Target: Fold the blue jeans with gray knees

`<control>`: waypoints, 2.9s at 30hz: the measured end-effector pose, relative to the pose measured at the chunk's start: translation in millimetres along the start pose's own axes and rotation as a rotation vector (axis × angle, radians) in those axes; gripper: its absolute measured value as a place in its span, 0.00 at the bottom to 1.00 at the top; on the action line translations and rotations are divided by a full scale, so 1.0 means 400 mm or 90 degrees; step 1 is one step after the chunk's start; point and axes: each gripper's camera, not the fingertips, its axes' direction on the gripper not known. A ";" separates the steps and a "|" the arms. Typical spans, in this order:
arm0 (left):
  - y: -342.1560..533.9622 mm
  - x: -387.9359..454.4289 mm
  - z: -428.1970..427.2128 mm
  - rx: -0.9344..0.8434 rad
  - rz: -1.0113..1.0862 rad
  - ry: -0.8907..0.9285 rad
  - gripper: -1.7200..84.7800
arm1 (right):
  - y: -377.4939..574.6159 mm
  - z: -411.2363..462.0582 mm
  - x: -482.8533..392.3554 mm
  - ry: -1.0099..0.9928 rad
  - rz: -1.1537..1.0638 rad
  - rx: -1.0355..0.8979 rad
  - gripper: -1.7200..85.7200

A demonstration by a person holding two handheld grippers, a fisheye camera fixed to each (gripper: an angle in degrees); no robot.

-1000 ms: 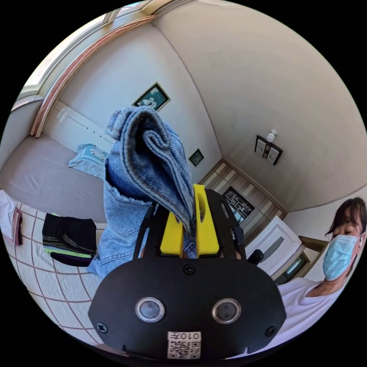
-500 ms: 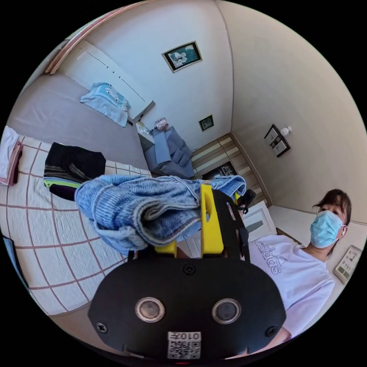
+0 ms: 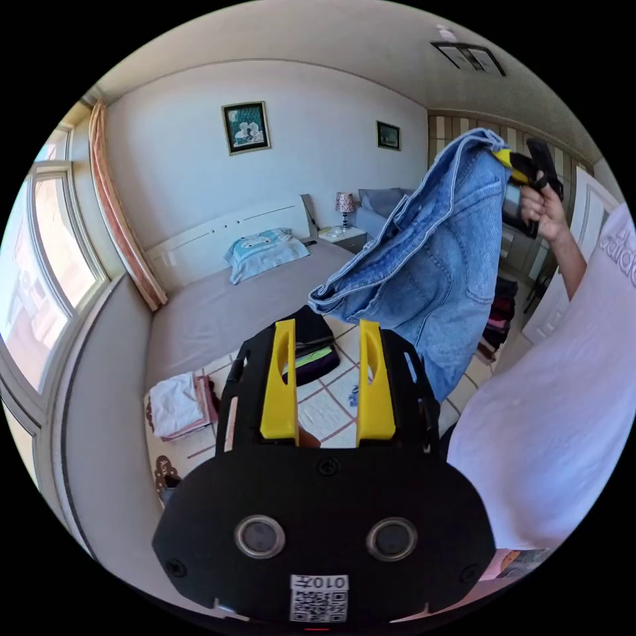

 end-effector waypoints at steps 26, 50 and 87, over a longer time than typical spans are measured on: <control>-0.073 0.433 -0.052 -0.001 0.384 -0.083 0.15 | 0.002 -0.031 -0.117 -0.118 -0.173 -0.008 0.08; -0.250 0.422 -0.489 0.125 0.195 -0.156 0.03 | 0.290 0.050 -0.032 -0.014 0.072 0.073 0.09; -0.599 0.104 -0.517 0.155 0.294 0.069 0.03 | 0.189 0.061 -0.448 0.194 -0.002 0.049 0.07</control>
